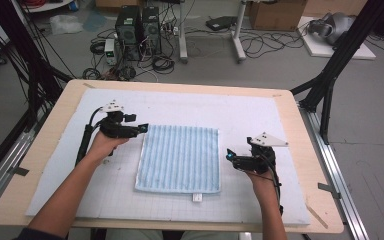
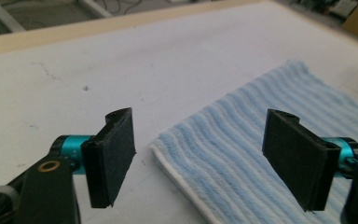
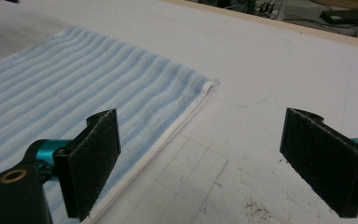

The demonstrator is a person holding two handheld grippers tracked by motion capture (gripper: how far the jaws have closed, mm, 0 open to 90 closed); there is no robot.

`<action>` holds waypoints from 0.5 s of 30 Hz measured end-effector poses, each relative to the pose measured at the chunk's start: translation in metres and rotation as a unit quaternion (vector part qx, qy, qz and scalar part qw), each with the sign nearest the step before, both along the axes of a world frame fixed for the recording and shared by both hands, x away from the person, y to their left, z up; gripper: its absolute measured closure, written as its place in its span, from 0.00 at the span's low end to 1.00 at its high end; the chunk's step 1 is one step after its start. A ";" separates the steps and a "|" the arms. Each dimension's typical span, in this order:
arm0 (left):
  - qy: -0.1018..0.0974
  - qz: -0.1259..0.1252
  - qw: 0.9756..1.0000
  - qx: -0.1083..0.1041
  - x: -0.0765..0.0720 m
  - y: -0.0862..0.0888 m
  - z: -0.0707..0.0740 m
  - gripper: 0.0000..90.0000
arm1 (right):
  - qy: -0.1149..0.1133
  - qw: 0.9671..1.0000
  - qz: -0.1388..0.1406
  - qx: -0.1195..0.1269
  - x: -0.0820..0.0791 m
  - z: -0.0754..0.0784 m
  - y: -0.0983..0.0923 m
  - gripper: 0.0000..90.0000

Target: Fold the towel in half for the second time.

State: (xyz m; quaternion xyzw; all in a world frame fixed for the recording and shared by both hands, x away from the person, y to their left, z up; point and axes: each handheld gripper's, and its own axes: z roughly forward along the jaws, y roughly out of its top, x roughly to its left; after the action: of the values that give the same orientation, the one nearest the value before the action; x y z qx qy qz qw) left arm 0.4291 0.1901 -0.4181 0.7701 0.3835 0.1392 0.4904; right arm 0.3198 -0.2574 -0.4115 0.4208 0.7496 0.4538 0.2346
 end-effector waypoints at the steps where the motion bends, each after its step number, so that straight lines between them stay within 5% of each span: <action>1: 0.004 0.003 1.000 0.008 0.005 -0.003 -0.003 0.30 | 0.000 1.000 0.000 -0.002 0.000 0.000 0.000 0.13; 7: 0.021 0.011 0.998 0.054 0.026 -0.012 -0.019 0.41 | 0.006 1.000 0.002 -0.004 0.002 -0.002 0.001 0.13; 13: 0.026 -0.028 0.995 0.095 0.028 -0.022 -0.030 0.61 | 0.014 1.000 0.002 -0.006 0.004 -0.004 0.002 0.13; 15: 0.024 -0.029 0.995 0.091 0.028 -0.022 -0.031 0.66 | 0.015 1.000 0.005 -0.007 0.007 -0.006 0.003 0.13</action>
State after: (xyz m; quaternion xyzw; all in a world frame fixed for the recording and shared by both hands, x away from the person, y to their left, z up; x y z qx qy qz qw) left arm 0.4568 0.1678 -0.4487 0.8256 0.3584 0.1404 0.4126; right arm 0.3272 -0.2543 -0.4173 0.4222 0.7582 0.4435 0.2240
